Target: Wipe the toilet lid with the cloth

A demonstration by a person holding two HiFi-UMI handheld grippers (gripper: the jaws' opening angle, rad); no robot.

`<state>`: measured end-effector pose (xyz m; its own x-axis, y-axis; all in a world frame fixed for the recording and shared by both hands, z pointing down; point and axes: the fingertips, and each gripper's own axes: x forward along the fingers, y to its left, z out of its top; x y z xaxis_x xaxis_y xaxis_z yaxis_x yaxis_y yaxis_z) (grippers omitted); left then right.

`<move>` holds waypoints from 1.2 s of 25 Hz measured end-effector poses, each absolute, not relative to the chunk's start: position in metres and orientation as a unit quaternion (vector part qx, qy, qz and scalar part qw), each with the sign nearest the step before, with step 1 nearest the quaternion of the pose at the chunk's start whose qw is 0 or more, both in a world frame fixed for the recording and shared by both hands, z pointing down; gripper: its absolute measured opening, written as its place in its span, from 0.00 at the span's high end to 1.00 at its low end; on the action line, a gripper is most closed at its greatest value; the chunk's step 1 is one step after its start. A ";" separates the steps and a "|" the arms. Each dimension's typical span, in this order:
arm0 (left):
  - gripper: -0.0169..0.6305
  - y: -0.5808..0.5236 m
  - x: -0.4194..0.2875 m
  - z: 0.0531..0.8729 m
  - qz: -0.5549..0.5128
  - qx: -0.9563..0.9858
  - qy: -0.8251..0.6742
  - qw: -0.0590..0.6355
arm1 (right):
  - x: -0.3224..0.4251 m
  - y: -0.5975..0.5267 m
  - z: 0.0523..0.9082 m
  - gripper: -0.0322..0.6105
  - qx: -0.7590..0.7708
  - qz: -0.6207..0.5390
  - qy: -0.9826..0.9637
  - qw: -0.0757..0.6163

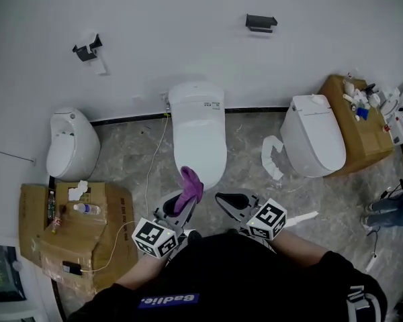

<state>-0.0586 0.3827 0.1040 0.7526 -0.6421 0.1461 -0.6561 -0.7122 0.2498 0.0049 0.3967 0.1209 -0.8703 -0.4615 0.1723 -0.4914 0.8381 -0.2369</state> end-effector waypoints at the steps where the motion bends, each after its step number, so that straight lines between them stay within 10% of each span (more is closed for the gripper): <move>1: 0.85 0.385 -0.055 0.103 0.020 0.927 -0.348 0.141 | 0.005 0.396 0.120 0.90 0.250 0.141 -0.957 0.050; 30: 0.85 0.409 -0.035 0.104 0.021 0.939 -0.320 0.126 | 0.015 0.411 0.124 0.90 0.280 0.162 -0.946 0.027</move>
<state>-0.0346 0.4092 0.1043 0.7939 -0.5959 0.1208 -0.6067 -0.7629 0.2233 0.0150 0.4109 0.1244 -0.8413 -0.5214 0.1426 -0.5391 0.7903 -0.2911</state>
